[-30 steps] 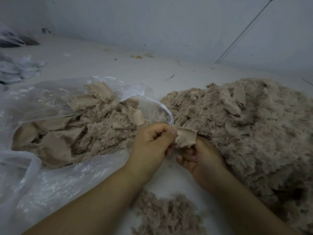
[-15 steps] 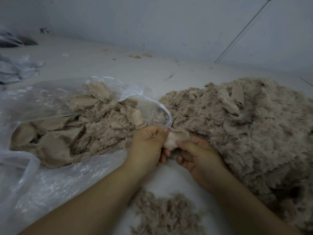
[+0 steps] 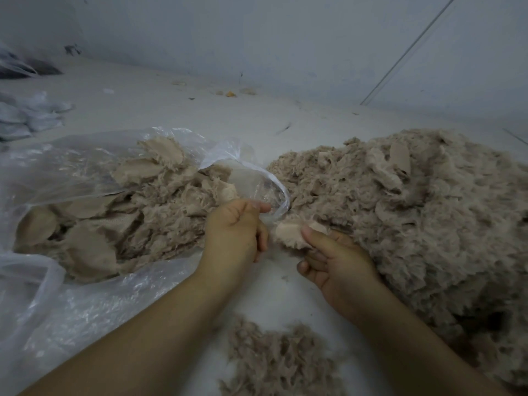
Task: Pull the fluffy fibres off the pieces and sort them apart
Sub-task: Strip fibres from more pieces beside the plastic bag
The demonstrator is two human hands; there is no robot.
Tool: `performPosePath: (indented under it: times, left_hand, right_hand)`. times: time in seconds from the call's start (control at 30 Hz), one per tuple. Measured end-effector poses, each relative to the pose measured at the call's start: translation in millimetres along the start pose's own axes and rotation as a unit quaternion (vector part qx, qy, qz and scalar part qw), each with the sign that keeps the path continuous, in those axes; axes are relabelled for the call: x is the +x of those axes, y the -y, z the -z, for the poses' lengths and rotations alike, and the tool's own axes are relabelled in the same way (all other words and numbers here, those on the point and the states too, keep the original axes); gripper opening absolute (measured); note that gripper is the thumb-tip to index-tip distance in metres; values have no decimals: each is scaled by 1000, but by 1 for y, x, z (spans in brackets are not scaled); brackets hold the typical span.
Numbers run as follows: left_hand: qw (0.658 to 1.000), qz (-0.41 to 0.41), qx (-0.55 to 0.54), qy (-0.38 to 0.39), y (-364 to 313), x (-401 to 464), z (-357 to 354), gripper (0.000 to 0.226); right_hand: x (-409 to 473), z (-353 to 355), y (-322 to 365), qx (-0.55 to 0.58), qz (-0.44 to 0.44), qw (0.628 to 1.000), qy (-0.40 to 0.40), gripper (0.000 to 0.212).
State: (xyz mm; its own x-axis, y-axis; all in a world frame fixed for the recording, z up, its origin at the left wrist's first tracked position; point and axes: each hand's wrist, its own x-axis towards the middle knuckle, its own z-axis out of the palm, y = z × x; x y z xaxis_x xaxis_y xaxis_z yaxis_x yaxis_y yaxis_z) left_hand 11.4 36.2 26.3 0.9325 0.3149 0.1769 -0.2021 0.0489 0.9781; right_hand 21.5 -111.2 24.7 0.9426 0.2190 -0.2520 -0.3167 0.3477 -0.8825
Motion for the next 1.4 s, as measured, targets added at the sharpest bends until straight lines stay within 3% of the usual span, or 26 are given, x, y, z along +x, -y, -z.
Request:
performPosePath:
  times: [0.13,0.23,0.33,0.43,0.53,0.67,0.77,0.83,0.87,0.93,1.0,1.03,1.1,1.17,1.27,1.3,1.4]
  left_hand:
    - [984,-63,58,158,-6,-7,4,24]
    - [961,-134,70,231,-8,-10,7,38]
    - [969,-157,85,173,-5,-7,7,39]
    - [980,-114,130,100,-1,-3,5,8]
    - [981,-70,104,147,5,-3,3,38]
    - [980,-145,63,117,2,-4,2,25]
    - [972,-181,111,105,-4,-4,5,29]
    - [944,-260,200,34,-7,2,13,31]
    - [915,-310,259,-14,-8,7,19,30]
    - [824,-381,411,-82,-9,20,36,23]
    - [735,-339,579,-93,-9,28,45,14]
    - [709,-285,640,-81,-9,28,44,10]
    - [691,-202,692,-52,-10,23,40,7]
    - [684,-208,697,-54,-13,21,36,11]
    - [687,-309,655,-70,-21,16,24,2]
    - [705,-338,621,-59,-18,14,18,5]
    - [830,-302,455,111,-1,5,-4,13]
  right_hand:
    - [0,1,-2,-15,11,1000,7,16]
    - [0,2,-2,-15,14,1000,13,25]
    - [0,1,-2,0,12,1000,4,33]
    - [0,2,-2,-5,17,1000,15,26]
    - [-1,2,-2,-21,27,999,30,26]
    - [-1,1,-2,-34,31,999,24,38]
    - [0,2,-2,-20,30,999,-6,39]
    - [2,1,-3,-11,31,999,-29,45]
    - [2,0,-4,-10,31,999,-33,50]
    - [2,0,-4,-15,32,999,-35,55]
    - [1,0,-4,-22,31,999,-34,52]
    - [1,0,-4,-23,29,999,-33,49]
    - [0,-1,-3,-22,25,999,-28,42]
    - [0,-1,-3,-25,24,999,-21,38]
    - [1,-1,-2,-16,25,999,-25,43]
    - [1,0,-2,-14,23,999,-29,48]
    - [1,-1,0,-18,13,999,-41,63]
